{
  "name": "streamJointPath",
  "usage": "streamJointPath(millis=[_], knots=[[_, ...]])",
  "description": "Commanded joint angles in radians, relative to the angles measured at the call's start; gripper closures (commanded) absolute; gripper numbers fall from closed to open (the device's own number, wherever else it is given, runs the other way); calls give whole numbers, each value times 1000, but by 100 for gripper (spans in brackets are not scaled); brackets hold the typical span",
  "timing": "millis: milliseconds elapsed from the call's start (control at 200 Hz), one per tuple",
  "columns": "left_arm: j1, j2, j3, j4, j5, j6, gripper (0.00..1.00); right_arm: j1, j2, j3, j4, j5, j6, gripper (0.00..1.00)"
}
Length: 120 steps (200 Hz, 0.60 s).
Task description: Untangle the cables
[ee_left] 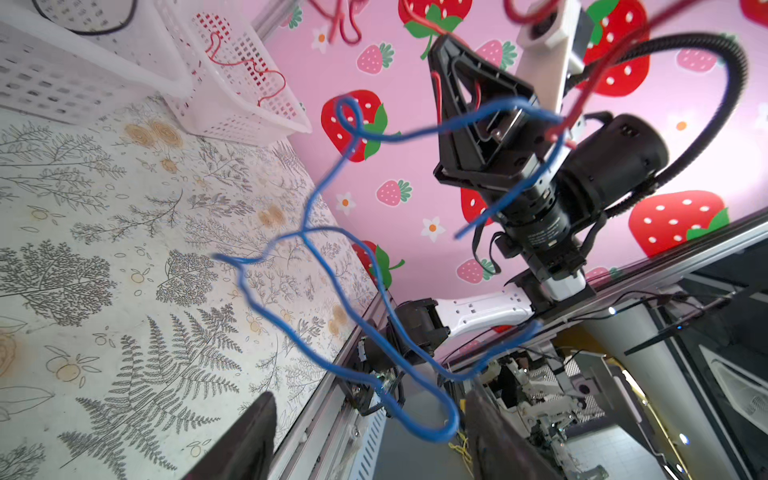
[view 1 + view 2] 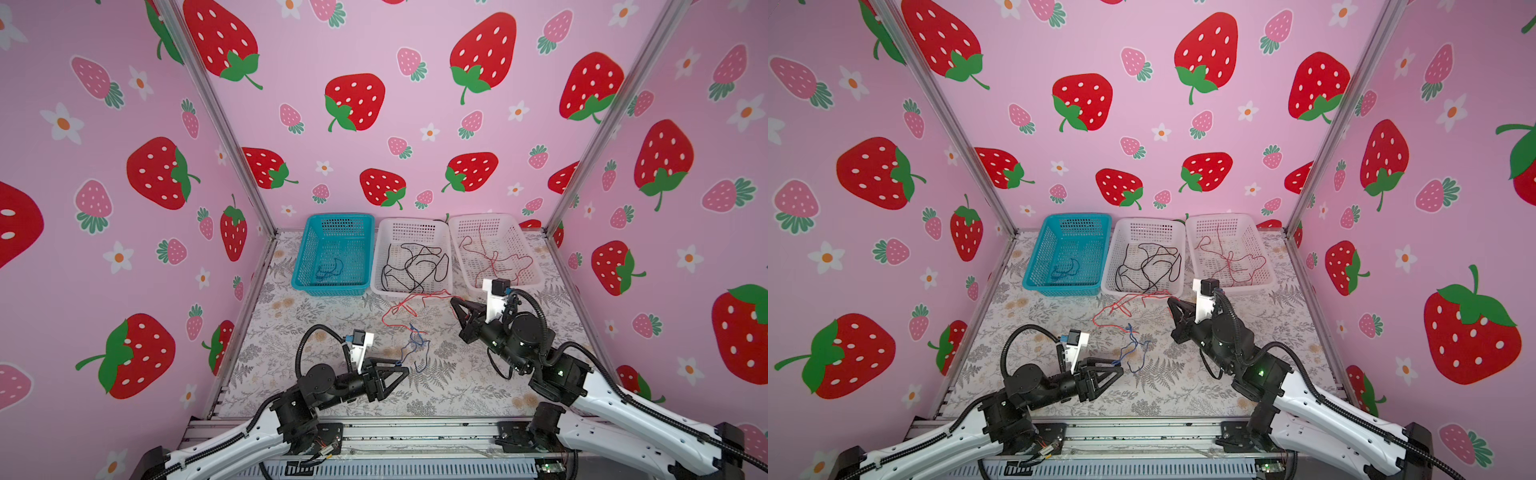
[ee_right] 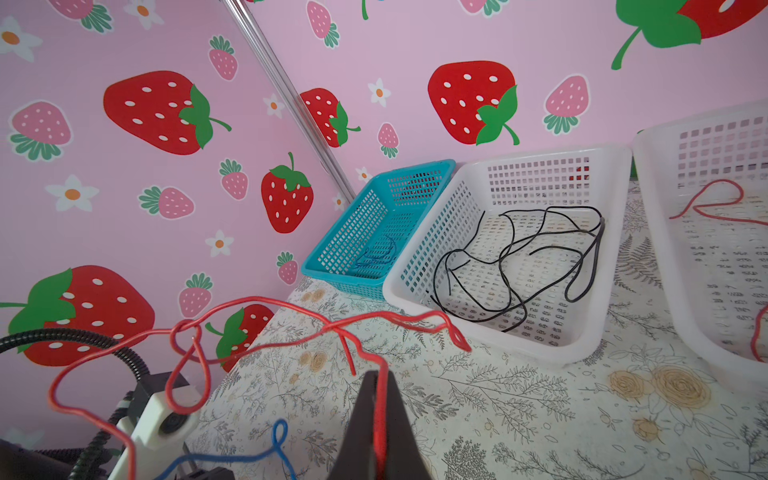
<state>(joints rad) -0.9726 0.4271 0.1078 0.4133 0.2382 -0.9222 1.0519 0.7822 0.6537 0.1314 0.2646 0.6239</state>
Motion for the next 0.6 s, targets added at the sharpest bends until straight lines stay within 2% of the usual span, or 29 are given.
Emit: streamJointPath(millis=[0, 155, 310, 595], knots=[[-3, -71, -27, 22, -75, -52, 21, 7, -5, -15, 67, -31, 3, 100], [-6, -120, -33, 10, -117, -115, 17, 7, 0, -32, 110, -55, 10, 100], [-14, -116, -37, 77, -165, -201, 12, 8, 7, -42, 143, -62, 8, 100], [-32, -65, 13, 69, -181, -248, 14, 17, 40, -46, 191, -68, 11, 100]])
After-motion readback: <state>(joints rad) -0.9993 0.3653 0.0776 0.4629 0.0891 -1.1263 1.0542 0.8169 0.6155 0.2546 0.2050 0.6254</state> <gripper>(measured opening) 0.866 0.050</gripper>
